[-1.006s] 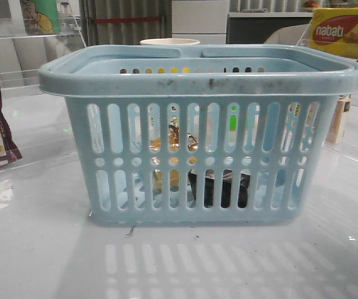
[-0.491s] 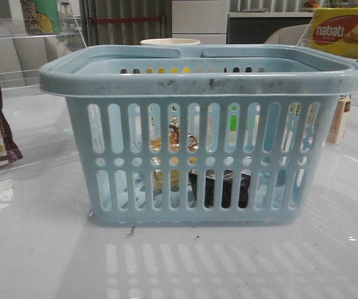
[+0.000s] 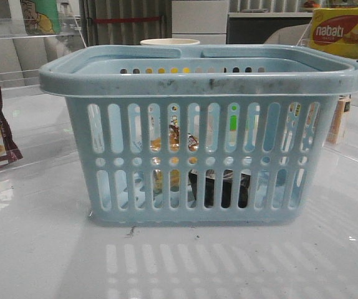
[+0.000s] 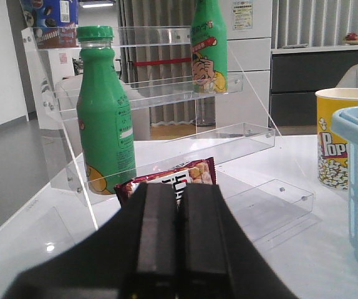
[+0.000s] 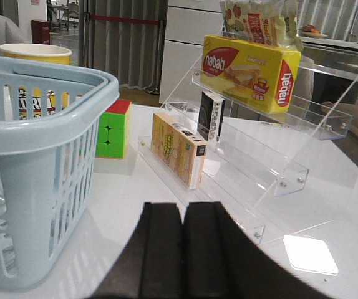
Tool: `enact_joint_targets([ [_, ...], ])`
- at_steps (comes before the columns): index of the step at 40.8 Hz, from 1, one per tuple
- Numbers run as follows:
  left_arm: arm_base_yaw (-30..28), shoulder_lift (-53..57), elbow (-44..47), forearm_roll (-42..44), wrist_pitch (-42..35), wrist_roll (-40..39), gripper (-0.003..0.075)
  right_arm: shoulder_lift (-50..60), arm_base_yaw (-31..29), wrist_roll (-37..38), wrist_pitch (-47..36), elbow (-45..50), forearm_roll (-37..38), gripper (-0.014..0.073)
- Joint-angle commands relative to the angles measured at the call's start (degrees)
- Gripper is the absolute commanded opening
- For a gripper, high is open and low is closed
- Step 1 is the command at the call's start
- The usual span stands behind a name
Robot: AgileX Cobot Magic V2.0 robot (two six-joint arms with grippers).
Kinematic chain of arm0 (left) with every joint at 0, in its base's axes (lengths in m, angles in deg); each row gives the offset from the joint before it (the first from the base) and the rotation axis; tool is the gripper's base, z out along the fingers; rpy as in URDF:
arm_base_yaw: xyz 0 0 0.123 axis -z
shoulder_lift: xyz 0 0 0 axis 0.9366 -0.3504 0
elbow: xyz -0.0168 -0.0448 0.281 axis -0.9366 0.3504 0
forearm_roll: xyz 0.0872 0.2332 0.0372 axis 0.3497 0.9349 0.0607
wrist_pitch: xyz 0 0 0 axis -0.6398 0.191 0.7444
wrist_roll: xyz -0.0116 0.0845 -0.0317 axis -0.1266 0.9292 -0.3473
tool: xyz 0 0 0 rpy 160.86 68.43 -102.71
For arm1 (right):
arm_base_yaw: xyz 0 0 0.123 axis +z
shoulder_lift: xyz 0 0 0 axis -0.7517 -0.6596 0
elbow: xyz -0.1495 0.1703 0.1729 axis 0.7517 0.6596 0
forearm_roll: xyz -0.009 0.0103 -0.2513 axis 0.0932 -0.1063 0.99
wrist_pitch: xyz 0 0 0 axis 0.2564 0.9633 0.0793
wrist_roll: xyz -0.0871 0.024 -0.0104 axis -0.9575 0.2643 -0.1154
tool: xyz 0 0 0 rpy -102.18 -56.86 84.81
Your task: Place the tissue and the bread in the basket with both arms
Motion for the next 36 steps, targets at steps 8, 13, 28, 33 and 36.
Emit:
enact_joint_targets([
  [8, -0.1, 1.0, -0.1, -0.1, -5.1, -0.5, 0.0091, 1.1, -0.2, 9.9, -5.2, 0.0, 8.6, 0.0055],
  [13, -0.1, 1.0, -0.1, -0.1, -5.1, -0.5, 0.0091, 1.1, -0.2, 10.1, -5.7, 0.0, 8.6, 0.0055],
  [28, -0.1, 1.0, -0.1, -0.1, -5.1, -0.5, 0.0091, 1.1, -0.3, 10.1, -6.5, 0.0, 8.6, 0.0055],
  [33, -0.1, 1.0, -0.1, -0.1, -5.1, -0.5, 0.0091, 1.1, -0.3, 10.1, -6.5, 0.0, 8.6, 0.0055],
  [36, -0.1, 1.0, -0.1, -0.1, -5.1, -0.5, 0.0091, 1.1, -0.3, 10.1, -6.5, 0.0, 8.6, 0.0055],
])
